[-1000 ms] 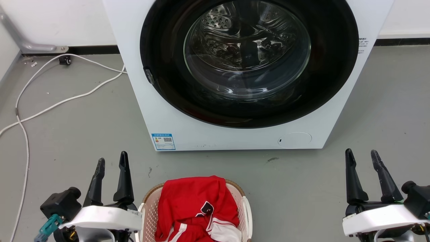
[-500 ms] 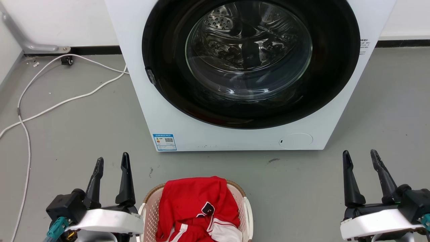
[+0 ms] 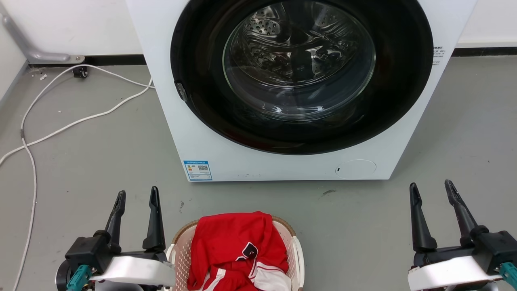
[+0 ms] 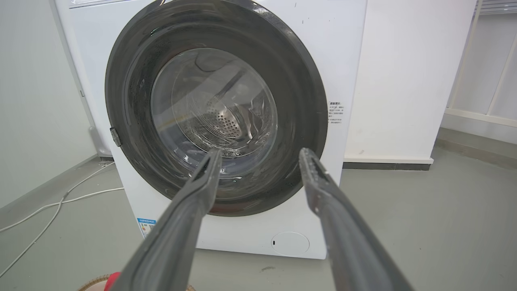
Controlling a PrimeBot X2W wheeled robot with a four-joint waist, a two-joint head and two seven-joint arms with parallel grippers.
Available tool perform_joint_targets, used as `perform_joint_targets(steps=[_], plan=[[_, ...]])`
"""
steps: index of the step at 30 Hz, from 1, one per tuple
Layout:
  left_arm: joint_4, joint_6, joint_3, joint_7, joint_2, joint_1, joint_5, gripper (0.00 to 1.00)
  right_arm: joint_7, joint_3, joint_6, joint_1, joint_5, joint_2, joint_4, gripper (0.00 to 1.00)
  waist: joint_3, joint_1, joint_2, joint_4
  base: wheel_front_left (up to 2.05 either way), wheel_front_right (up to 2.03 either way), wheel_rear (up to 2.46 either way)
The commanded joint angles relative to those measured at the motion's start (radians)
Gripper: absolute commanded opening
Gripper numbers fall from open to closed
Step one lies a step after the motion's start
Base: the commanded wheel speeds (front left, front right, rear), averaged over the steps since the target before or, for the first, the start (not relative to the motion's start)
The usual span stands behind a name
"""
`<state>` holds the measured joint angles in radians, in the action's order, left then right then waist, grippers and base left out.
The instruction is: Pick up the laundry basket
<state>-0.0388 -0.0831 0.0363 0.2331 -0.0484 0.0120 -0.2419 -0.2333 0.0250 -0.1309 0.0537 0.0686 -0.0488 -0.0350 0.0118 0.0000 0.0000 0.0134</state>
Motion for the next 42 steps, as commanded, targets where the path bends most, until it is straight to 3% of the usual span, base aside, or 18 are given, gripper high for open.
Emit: perform_joint_targets(steps=[1,15,42], plan=[[0.007,0.006,-0.001,0.010,-0.003,0.006,0.021,1.00,-0.008,0.000,0.000,0.013,-0.021,-0.002,-0.009,1.00,0.001,0.0000,0.0000,0.000,0.00,0.00,0.00],[0.013,0.012,-0.005,0.034,-0.003,0.018,0.111,1.00,-0.034,-0.001,0.000,0.026,-0.103,-0.002,-0.019,1.00,0.002,0.0000,0.0000,-0.003,0.00,0.00,0.00],[-0.029,0.019,0.015,0.033,-0.003,0.013,0.123,1.00,-0.032,-0.019,0.000,0.012,-0.045,-0.002,0.022,1.00,-0.005,0.0000,0.0000,0.006,0.00,0.00,0.00]])
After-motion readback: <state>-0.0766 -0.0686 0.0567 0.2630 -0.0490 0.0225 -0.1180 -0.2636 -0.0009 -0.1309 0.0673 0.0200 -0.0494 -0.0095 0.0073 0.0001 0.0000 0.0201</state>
